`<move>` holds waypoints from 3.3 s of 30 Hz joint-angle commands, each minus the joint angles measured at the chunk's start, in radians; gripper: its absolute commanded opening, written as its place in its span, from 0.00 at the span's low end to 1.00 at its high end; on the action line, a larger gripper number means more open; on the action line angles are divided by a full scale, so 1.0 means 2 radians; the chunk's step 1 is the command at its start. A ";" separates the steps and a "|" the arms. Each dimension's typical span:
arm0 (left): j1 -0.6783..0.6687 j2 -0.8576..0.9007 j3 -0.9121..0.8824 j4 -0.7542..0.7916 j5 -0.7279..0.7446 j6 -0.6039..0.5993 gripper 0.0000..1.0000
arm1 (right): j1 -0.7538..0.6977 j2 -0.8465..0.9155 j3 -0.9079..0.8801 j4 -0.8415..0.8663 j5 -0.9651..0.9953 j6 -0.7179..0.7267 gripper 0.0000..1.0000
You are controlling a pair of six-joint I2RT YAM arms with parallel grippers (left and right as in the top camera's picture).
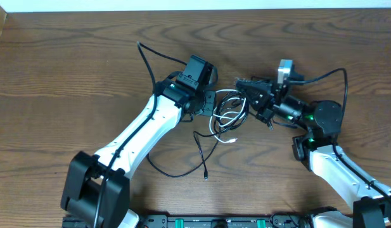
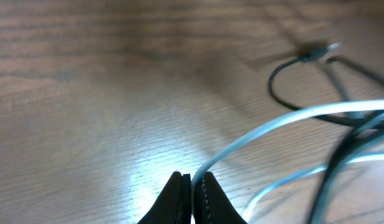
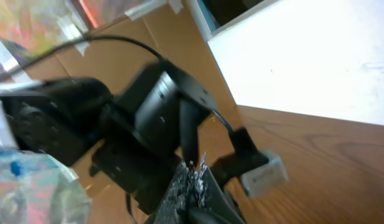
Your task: Untangle cables
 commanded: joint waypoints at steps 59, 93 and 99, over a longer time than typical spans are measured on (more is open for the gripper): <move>0.125 0.027 -0.009 -0.082 -0.247 0.000 0.07 | -0.570 -0.003 0.004 0.097 -0.198 0.271 0.01; 0.354 0.027 -0.009 -0.102 -0.279 -0.050 0.07 | -0.603 -0.003 0.004 -0.052 -0.201 0.160 0.01; 0.390 0.027 -0.009 -0.108 -0.272 -0.087 0.08 | -0.623 -0.003 0.004 -0.054 -0.201 0.160 0.01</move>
